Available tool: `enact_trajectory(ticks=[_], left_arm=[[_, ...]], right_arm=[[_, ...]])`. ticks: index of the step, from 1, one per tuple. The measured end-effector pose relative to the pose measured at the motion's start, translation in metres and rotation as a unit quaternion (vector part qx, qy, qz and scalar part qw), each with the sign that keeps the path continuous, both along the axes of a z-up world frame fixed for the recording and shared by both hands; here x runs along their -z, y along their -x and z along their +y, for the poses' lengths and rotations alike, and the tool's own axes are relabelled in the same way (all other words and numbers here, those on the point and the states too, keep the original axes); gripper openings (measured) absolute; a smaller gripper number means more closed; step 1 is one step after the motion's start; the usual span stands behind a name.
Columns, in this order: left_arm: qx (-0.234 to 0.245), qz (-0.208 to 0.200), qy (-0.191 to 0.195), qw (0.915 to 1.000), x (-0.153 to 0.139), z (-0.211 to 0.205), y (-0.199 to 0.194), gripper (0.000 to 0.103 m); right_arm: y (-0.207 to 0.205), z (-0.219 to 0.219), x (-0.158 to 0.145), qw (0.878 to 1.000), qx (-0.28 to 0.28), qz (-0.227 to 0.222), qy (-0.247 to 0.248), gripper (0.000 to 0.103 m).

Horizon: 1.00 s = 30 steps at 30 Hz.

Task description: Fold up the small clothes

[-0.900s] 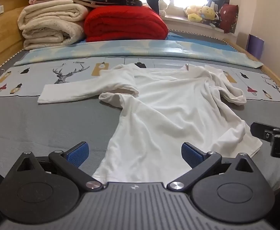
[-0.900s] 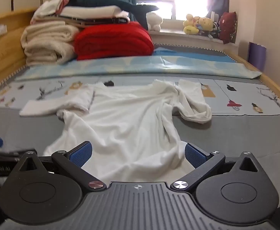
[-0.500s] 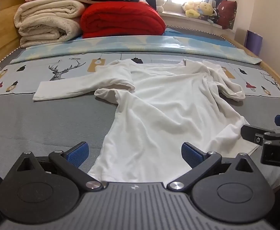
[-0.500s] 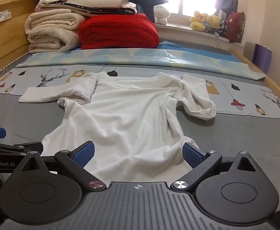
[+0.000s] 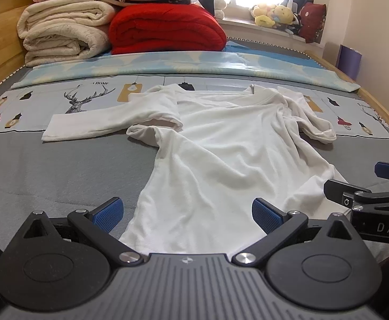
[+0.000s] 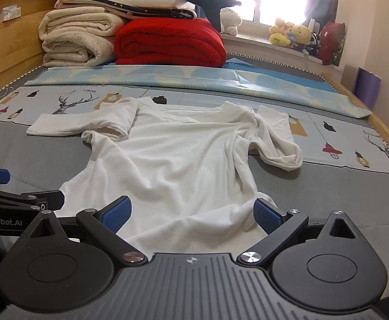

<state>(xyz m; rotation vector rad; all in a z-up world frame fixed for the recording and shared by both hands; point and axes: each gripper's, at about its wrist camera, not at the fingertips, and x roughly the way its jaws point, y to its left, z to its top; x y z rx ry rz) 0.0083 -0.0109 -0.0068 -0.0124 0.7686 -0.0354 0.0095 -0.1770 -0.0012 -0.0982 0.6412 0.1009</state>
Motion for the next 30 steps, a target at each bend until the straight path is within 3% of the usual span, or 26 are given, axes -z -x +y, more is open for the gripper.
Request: enact_trajectory(ticks=[30], left_arm=[[0.002,-0.002,-0.001,1.0,-0.0015,-0.0006,-0.0005,0.103]], right_arm=[[0.0015,-0.0001,0.0003,1.0,0.002,-0.001,0.002,0.098]])
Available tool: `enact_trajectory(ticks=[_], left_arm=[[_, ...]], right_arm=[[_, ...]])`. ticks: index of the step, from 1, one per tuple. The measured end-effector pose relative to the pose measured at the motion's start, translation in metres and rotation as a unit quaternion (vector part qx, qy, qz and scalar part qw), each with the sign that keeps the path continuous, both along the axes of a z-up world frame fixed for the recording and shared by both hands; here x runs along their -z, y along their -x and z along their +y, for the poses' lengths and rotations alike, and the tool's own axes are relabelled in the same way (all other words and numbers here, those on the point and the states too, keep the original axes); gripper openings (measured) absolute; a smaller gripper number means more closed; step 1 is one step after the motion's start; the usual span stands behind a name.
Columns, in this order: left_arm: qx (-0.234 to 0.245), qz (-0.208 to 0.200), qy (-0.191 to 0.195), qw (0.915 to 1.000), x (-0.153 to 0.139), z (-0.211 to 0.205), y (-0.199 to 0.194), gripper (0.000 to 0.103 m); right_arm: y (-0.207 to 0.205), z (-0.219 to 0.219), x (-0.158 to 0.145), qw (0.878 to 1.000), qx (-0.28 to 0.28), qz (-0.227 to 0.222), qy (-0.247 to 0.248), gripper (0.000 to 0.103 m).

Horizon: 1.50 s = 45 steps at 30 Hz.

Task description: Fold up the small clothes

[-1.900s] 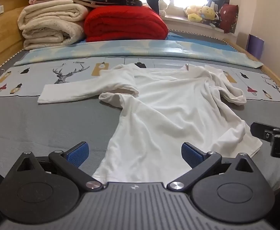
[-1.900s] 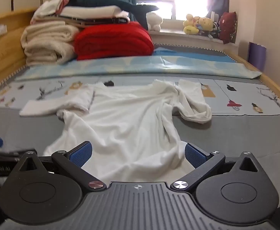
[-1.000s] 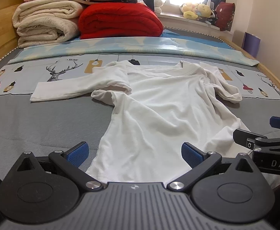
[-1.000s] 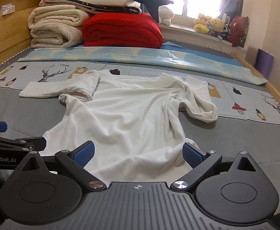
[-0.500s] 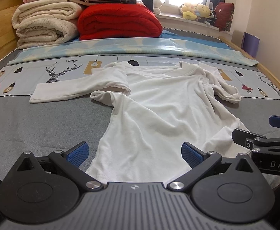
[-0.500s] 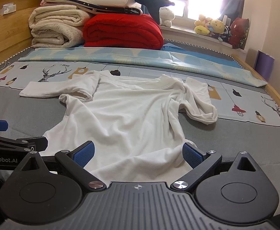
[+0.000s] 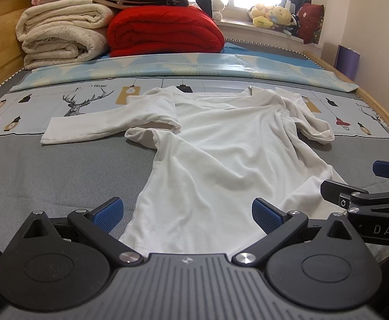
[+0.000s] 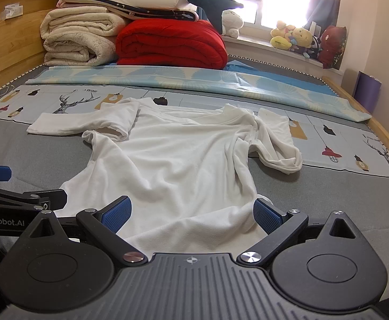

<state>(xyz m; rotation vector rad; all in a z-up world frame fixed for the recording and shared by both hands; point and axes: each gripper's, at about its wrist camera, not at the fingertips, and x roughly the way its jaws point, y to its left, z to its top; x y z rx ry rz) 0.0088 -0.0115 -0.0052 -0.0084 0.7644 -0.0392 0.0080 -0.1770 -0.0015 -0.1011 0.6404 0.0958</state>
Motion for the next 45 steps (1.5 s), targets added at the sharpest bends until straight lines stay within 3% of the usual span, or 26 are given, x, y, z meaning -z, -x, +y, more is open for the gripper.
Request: enact_trajectory(ticks=[13,15,22,27,31,34,37,38,40,41,42,44,45], left_arm=[[0.002,-0.001,-0.003,1.0,-0.001,-0.002,0.0,0.103],[0.002,0.0,-0.003,1.0,-0.002,-0.002,0.001,0.103],[0.005,-0.01,-0.003,0.9999,-0.003,-0.004,0.003,0.103],[0.003,-0.027,-0.007,0.9996,-0.007,0.0,0.003,0.103],[-0.007,-0.036,-0.006,0.9993,-0.02,0.019,-0.004,0.103],[0.047,-0.044,-0.014,0.9979,-0.038,0.039,-0.021,0.1],[0.094,-0.061,-0.04,0.9929,-0.05,0.058,-0.034,0.098],[0.104,-0.057,-0.03,0.9925,-0.05,0.066,-0.04,0.095],[0.121,-0.036,-0.013,0.992,-0.038,0.081,-0.05,0.08],[0.118,-0.02,-0.004,0.9928,-0.028,0.086,-0.054,0.067],[0.107,0.005,0.015,0.9942,-0.018,0.091,-0.06,0.047],[0.1,0.048,0.08,0.9906,-0.004,0.099,-0.073,0.026],[0.098,0.057,0.098,0.9887,0.0,0.1,-0.078,0.026]], right_arm=[[0.001,0.001,-0.001,1.0,0.0,0.001,0.004,0.093],[0.001,0.001,-0.001,1.0,0.001,-0.002,0.004,0.087],[0.002,-0.001,0.0,1.0,-0.001,-0.007,0.002,0.079],[0.003,-0.005,-0.006,1.0,-0.003,-0.016,-0.008,0.059],[-0.003,-0.036,-0.024,0.998,0.008,-0.046,-0.037,0.057],[-0.019,-0.076,-0.041,0.996,0.017,-0.079,-0.04,0.057],[-0.041,-0.119,-0.041,0.995,0.048,-0.08,-0.031,0.057],[-0.049,-0.134,-0.036,0.995,0.065,-0.072,-0.029,0.057],[-0.06,-0.158,-0.022,0.994,0.09,-0.041,-0.054,0.053],[-0.066,-0.169,-0.014,0.992,0.101,-0.016,-0.075,0.046],[-0.07,-0.178,-0.004,0.99,0.109,0.012,-0.093,0.041],[-0.077,-0.187,0.012,0.986,0.112,0.053,-0.109,0.04],[-0.08,-0.187,0.016,0.986,0.108,0.065,-0.108,0.04]])
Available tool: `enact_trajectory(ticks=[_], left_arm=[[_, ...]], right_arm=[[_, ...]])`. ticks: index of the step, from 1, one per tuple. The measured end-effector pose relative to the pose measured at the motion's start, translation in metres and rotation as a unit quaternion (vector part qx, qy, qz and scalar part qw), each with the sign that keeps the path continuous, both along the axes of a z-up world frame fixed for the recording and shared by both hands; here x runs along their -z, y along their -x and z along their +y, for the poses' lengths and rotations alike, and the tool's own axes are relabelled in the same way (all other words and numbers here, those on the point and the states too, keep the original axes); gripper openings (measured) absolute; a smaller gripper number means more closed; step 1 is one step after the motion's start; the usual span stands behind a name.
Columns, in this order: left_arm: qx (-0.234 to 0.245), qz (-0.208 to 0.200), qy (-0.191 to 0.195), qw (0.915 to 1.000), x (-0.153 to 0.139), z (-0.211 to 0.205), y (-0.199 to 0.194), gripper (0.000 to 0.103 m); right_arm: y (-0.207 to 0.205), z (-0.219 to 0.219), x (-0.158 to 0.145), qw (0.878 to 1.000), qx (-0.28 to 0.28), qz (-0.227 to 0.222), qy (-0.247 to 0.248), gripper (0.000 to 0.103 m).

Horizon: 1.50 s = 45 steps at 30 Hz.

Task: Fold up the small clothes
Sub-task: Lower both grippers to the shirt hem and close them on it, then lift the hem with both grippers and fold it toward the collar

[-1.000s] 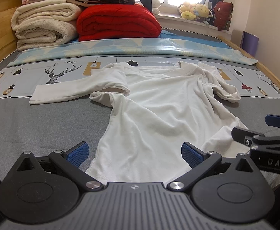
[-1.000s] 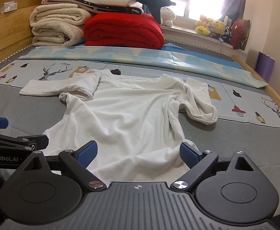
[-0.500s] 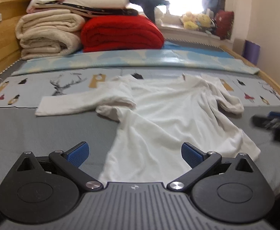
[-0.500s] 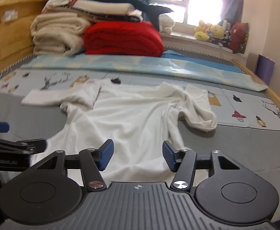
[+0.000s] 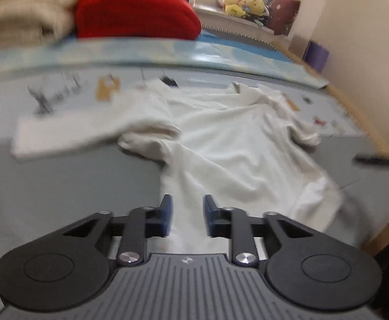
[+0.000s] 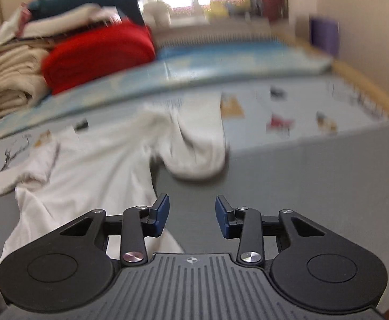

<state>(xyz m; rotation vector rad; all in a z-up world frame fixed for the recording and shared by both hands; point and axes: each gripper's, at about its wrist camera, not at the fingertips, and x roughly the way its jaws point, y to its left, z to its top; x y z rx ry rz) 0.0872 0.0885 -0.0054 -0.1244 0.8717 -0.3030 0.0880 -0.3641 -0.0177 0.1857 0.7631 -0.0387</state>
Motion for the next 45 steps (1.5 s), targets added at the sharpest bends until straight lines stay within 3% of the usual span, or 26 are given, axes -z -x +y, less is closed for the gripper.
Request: enact_trajectory(ticks=[3,8,14,19,20,21,23,25,27,30,37,42,45], left_arm=[[-0.018,0.046,-0.002,0.9988,0.015,0.002,-0.017,0.026],[-0.051,0.154,0.007,0.9867,0.052,0.011,-0.042,0.028],[-0.05,0.212,-0.029,0.9756,0.083,0.012,-0.049,0.03],[-0.034,0.219,-0.036,0.9746,0.089,0.011,-0.045,0.03],[-0.031,0.22,-0.042,0.9741,0.09,0.01,-0.044,0.03],[-0.027,0.22,-0.05,0.9739,0.091,0.008,-0.042,0.029],[-0.017,0.213,-0.071,0.9743,0.092,0.002,-0.039,0.024],[-0.013,0.206,-0.083,0.975,0.091,0.001,-0.035,0.011],[-0.014,0.205,-0.09,0.9745,0.089,0.004,-0.032,0.007],[-0.003,0.198,-0.109,0.9741,0.082,0.007,-0.022,0.005],[0.028,0.212,-0.161,0.9636,0.08,0.009,0.003,0.005],[0.009,0.212,-0.16,0.9641,0.07,0.01,0.001,0.009],[0.001,0.183,-0.155,0.9708,0.06,0.003,0.001,0.012]], right_arm=[[-0.011,0.013,0.015,0.999,-0.029,0.032,0.011,0.041],[-0.028,0.026,0.04,0.993,-0.074,0.094,0.017,0.041],[-0.038,0.038,0.065,0.981,-0.103,0.156,0.044,0.043],[-0.033,0.04,0.075,0.977,-0.112,0.169,0.062,0.045],[-0.032,0.04,0.074,0.977,-0.116,0.167,0.065,0.041],[-0.03,0.04,0.074,0.977,-0.119,0.166,0.066,0.026],[-0.026,0.037,0.07,0.977,-0.119,0.164,0.061,0.011],[-0.021,0.032,0.065,0.979,-0.119,0.158,0.056,0.007],[-0.012,0.023,0.061,0.98,-0.116,0.157,0.046,0.005],[0.003,0.011,0.058,0.979,-0.112,0.167,0.045,0.004],[0.04,0.008,0.069,0.964,-0.164,0.202,0.055,0.004],[0.04,0.006,0.064,0.967,-0.143,0.2,0.062,0.011],[0.035,0.005,0.058,0.973,-0.134,0.182,0.051,0.013]])
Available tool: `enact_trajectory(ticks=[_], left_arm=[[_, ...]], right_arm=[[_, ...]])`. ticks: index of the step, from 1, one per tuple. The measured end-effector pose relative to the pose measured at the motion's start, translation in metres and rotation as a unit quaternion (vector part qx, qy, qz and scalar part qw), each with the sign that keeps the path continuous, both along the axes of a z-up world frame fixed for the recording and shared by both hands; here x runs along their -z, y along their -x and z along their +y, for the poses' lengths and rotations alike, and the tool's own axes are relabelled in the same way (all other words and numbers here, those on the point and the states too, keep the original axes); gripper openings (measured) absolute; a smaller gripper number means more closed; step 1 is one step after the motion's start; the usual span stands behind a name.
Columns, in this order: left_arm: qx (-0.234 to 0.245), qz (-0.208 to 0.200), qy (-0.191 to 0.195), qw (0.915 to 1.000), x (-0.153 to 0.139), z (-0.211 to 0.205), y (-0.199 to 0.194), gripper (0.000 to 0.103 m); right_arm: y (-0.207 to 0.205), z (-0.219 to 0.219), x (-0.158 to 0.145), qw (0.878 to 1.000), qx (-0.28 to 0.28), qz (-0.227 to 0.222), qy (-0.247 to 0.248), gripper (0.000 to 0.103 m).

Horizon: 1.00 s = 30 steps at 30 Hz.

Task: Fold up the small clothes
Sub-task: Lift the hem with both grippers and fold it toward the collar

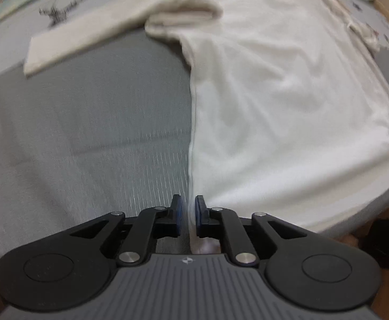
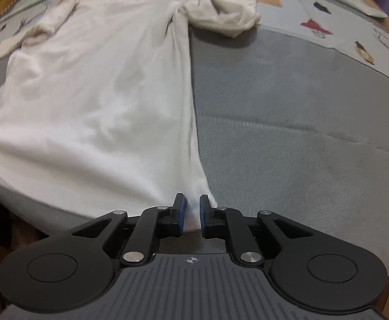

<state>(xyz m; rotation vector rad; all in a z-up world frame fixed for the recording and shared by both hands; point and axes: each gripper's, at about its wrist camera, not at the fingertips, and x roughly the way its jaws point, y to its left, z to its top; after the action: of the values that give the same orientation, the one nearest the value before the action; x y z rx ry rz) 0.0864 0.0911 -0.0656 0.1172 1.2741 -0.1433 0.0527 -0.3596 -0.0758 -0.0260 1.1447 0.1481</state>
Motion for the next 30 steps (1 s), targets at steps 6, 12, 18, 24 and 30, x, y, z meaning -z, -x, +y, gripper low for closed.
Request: enact_trajectory(ticks=[6,12,18,24,30], left_arm=[[0.019,-0.005,0.044,0.9988,-0.004,-0.012,-0.005,0.013],[0.05,0.015,0.005,0.9986,0.015,-0.031,-0.01,0.015],[-0.013,-0.059,0.054,0.9967,-0.02,-0.016,-0.017,0.037],[-0.051,-0.146,0.077,0.9849,-0.07,-0.013,-0.028,0.055],[-0.011,-0.3,0.047,0.9527,-0.136,-0.026,-0.054,0.076]], right_arm=[[-0.007,0.006,0.0,1.0,-0.008,-0.013,0.005,0.028],[-0.011,0.01,0.013,0.998,-0.001,0.019,0.066,0.037],[-0.017,-0.006,-0.027,0.991,0.088,-0.094,0.047,0.037],[-0.02,0.005,-0.077,0.966,0.126,-0.226,0.004,0.046],[-0.04,0.032,-0.124,0.945,0.105,-0.308,-0.037,0.047]])
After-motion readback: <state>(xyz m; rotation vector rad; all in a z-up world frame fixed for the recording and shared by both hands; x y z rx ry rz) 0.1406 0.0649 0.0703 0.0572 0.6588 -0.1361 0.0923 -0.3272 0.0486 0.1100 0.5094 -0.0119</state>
